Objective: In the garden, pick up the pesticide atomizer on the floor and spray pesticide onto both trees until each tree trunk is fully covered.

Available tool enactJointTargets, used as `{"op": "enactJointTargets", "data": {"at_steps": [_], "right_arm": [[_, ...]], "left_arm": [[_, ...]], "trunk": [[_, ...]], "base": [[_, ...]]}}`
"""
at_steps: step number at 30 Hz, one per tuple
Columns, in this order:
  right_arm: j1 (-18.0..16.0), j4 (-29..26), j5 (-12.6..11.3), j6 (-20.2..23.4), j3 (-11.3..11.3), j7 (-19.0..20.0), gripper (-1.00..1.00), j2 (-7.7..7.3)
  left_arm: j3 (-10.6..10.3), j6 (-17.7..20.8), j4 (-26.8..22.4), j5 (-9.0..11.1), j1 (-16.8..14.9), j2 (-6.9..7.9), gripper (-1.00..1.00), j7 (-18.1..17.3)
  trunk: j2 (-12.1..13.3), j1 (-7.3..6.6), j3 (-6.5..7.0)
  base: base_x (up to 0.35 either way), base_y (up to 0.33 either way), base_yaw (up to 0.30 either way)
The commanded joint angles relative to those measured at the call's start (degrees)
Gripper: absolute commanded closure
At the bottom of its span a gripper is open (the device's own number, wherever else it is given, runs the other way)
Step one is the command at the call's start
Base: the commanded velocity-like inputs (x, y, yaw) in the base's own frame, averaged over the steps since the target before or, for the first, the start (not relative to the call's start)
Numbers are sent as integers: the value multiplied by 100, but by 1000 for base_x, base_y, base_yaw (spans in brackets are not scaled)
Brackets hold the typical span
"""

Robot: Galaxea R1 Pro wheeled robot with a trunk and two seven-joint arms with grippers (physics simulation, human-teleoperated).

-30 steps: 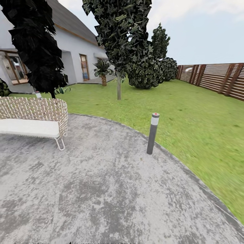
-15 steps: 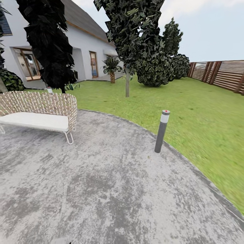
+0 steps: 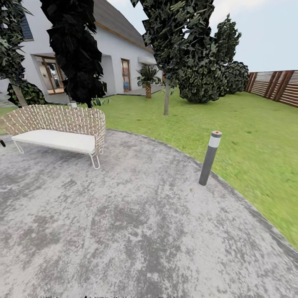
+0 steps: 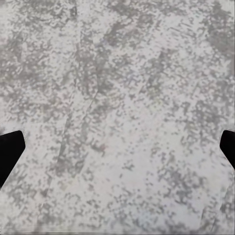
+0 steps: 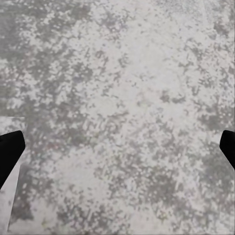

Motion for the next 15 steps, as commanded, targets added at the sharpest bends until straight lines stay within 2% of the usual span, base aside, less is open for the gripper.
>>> {"op": "enactJointTargets", "data": {"at_steps": [1,15], "right_arm": [[-2,2,4,-17,-1,-3,-100,0],[-2,2,4,-17,-1,-3,-100,0]], "left_arm": [[-7,-19,5,50,-4,0,-100,-5],[-7,-19,5,50,-4,0,-100,-5]], "trunk": [[-44,22,-31],[-605,329,-384]], "base": [[0,0,180],[0,0,180]]}}
